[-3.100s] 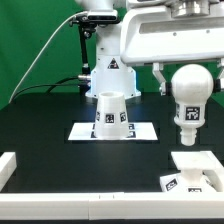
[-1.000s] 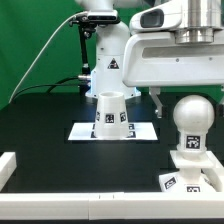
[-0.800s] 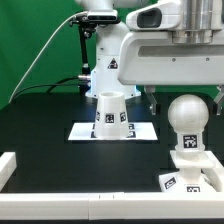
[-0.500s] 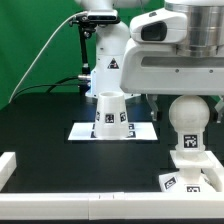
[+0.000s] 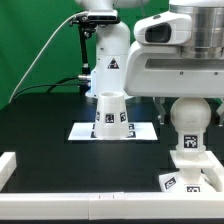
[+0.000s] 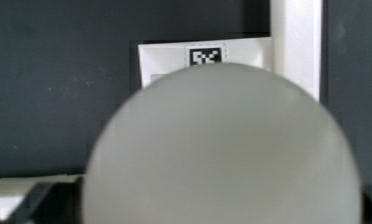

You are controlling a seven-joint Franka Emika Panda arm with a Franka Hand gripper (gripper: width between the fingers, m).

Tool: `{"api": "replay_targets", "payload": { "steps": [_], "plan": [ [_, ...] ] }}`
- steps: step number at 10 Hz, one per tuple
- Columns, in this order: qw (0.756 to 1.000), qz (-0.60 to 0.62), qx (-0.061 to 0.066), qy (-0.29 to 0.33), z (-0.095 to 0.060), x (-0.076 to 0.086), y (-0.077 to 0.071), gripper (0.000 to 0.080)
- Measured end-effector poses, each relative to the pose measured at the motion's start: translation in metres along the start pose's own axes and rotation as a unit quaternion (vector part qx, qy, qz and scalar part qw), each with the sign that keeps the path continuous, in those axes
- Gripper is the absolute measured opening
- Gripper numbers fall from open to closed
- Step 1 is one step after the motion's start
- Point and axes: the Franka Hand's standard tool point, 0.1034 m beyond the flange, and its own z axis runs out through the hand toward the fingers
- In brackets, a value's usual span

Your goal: Assemble lamp

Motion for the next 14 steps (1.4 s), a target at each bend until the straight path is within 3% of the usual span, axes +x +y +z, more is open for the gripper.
{"api": "replay_targets", "payload": {
  "steps": [4,8,10,11,12,14],
  "plan": [
    [0.993,0.122,0.001,0.002,0.001,0.001,0.000,0.0561],
    [0.940,0.341,0.011,0.008,0.006,0.008,0.004,0.0557],
    [0.873,0.486,0.037,0.021,0.009,0.015,-0.004,0.0541],
    [0.852,0.520,0.052,0.023,0.012,0.016,-0.007,0.0527],
    [0.841,0.538,0.062,0.015,0.012,0.017,-0.005,0.0515],
    [0.838,0.542,0.062,0.015,0.012,0.017,-0.006,0.0510]
  ]
}}
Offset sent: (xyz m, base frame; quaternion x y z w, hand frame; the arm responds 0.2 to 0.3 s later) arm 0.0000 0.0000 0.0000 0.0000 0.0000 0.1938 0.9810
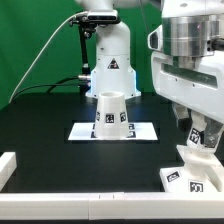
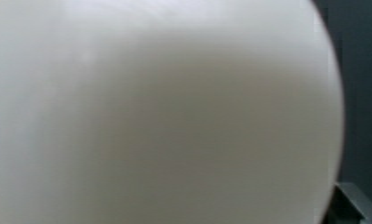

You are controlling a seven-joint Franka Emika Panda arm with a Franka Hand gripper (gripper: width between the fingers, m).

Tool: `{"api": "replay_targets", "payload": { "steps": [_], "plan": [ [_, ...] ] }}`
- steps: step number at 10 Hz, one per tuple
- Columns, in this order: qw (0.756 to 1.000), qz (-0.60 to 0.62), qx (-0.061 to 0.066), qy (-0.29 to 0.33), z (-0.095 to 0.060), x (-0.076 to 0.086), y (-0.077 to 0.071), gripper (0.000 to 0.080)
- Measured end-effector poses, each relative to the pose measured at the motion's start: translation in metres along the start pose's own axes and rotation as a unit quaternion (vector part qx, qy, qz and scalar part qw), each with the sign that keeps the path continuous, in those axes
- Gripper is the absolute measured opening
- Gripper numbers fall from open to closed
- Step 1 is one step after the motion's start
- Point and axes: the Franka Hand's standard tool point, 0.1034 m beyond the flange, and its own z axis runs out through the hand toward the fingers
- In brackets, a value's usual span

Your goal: Assemble lamp

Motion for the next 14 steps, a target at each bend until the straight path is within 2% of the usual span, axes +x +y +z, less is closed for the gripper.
{"api": "replay_targets", "payload": {
  "steps": [1,2,3,4,5,7,10,11,12,13,14],
  "plan": [
    [1.000,-0.011,0.000,0.000,0.000,0.000,0.000,0.0510],
    [0.999,-0.038,-0.003,0.000,-0.001,0.000,0.001,0.0652],
    [0.996,-0.091,-0.015,-0.008,-0.005,-0.001,0.003,0.0652],
    [0.989,-0.147,-0.015,-0.011,-0.011,0.000,0.003,0.0691],
    [0.978,-0.208,-0.011,-0.012,-0.016,-0.003,0.003,0.0691],
    [0.960,-0.281,-0.002,-0.005,-0.026,-0.018,0.007,0.0699],
    [0.920,-0.391,-0.004,-0.005,-0.024,-0.017,0.010,0.0699],
    [0.882,-0.470,-0.016,0.007,-0.021,-0.014,0.011,0.0699],
    [0.823,-0.567,-0.018,0.021,-0.019,-0.006,0.010,0.0699],
    [0.813,-0.582,-0.013,0.029,-0.016,0.001,0.012,0.0699],
    [0.820,-0.571,-0.013,0.028,-0.015,0.000,0.013,0.0699]
  ]
}}
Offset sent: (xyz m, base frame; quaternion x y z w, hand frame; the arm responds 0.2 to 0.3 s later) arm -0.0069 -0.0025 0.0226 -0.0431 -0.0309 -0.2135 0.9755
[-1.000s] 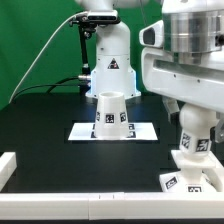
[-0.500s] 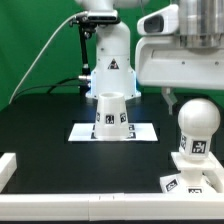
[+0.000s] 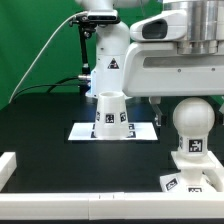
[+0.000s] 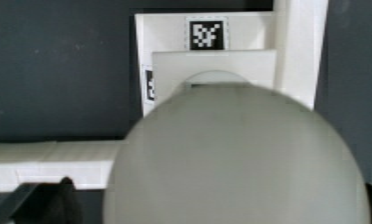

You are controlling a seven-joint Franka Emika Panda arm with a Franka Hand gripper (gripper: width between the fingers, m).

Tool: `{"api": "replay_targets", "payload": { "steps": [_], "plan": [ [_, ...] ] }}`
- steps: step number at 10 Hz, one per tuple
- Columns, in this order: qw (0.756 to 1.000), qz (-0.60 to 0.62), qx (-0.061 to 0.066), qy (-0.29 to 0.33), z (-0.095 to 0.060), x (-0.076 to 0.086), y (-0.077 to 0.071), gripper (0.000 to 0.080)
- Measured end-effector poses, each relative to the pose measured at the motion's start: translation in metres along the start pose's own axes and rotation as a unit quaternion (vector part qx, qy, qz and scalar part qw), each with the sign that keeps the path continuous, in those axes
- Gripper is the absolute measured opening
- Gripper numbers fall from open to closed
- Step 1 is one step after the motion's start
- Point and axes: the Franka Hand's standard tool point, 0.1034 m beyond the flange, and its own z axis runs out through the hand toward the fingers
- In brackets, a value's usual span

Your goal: Assemble lamp

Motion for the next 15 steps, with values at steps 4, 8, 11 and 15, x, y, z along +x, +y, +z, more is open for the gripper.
{"api": "replay_targets", "payload": {
  "steps": [4,8,11,15],
  "plan": [
    [0.995,0.103,0.001,0.000,0.0003,0.0000,-0.0001,0.0570],
    [0.928,0.372,-0.005,0.000,0.0017,-0.0009,0.0038,0.0570],
    [0.808,0.588,0.029,-0.028,0.0030,-0.0051,0.0050,0.0571],
    [0.780,0.624,0.030,-0.036,0.0050,-0.0079,-0.0001,0.0573]
  ]
}}
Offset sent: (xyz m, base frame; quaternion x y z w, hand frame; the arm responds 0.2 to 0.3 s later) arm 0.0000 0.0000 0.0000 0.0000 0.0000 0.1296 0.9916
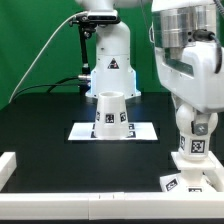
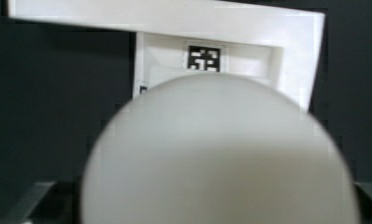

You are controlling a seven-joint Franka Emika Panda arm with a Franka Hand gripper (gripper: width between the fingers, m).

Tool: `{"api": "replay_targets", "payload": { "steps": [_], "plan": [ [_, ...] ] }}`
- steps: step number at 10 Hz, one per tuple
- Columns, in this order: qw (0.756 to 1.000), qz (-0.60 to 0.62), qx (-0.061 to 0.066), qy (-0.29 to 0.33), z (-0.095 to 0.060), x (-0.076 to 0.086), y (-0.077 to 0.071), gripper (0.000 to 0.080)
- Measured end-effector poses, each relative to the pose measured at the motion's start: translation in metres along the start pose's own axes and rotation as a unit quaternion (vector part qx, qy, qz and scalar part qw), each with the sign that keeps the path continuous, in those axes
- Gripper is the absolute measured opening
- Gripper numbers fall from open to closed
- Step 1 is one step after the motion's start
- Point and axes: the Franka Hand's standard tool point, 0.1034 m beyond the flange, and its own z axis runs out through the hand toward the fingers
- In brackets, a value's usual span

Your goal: Assemble lamp

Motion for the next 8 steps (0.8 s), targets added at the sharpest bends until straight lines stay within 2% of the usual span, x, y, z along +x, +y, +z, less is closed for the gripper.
{"api": "replay_targets", "payload": {
  "steps": [1,2,4,7,8],
  "plan": [
    [0.999,-0.053,-0.006,0.000,0.001,-0.001,0.002,0.0673],
    [0.989,-0.150,-0.009,0.004,0.001,-0.003,0.002,0.0692],
    [0.950,-0.313,-0.013,0.005,0.002,-0.014,0.002,0.0692],
    [0.913,-0.409,-0.015,0.006,0.003,-0.011,0.003,0.0699],
    [0.893,-0.449,-0.016,0.006,0.003,-0.011,0.003,0.0699]
  ]
}}
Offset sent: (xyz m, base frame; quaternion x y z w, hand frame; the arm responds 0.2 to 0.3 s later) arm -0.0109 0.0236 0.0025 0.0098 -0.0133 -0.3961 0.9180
